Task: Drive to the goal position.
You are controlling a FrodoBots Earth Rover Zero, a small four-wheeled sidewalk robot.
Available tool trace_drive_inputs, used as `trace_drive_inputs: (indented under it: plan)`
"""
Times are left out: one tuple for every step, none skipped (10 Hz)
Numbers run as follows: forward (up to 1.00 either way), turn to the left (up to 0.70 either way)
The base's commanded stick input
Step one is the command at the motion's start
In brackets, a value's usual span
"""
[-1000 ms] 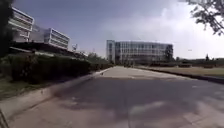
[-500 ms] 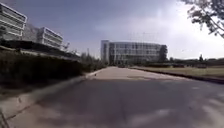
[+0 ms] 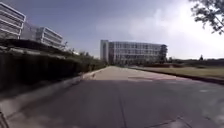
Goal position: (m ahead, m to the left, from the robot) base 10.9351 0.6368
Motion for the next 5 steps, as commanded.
trace_drive_inputs:
  plan:
    - [0.7, 0.0]
    - [0.7, 0.0]
    - [0.7, 0.0]
    - [0.7, 0.0]
    - [0.7, 0.0]
